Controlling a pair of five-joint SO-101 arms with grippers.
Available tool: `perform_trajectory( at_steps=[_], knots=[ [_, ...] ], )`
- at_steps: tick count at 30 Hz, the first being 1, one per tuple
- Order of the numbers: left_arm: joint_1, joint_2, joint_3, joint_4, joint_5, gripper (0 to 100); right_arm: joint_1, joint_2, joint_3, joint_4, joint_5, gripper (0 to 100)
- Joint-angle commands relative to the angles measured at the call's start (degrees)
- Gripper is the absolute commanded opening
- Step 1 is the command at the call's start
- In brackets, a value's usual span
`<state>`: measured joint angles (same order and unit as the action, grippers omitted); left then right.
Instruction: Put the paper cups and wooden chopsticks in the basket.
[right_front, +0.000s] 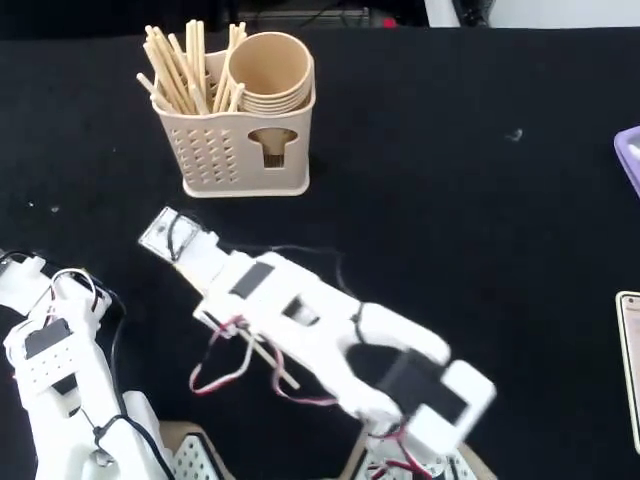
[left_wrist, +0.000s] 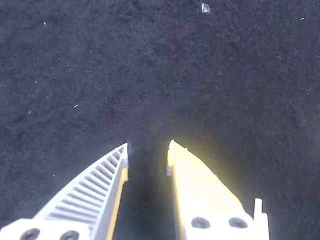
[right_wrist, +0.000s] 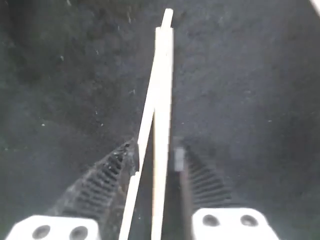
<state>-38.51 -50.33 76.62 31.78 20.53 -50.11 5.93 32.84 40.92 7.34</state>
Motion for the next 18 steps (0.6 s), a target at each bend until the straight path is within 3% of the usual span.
perform_trajectory(
  at_steps=[1, 12, 18],
  knots=[
    [0.0, -1.3, -3.4, -1.1, 0.3, 14, -2.0, 3.1, -7.1, 7.5, 0.4, 23.2],
    [0.0, -1.3, -3.4, -1.1, 0.3, 14, -7.3, 6.5, -8.7, 11.4, 1.0, 17.7],
    [0.0, -1.3, -3.4, -1.1, 0.3, 14, -6.8, 7.8, -8.5, 11.9, 1.0, 0.5]
  ],
)
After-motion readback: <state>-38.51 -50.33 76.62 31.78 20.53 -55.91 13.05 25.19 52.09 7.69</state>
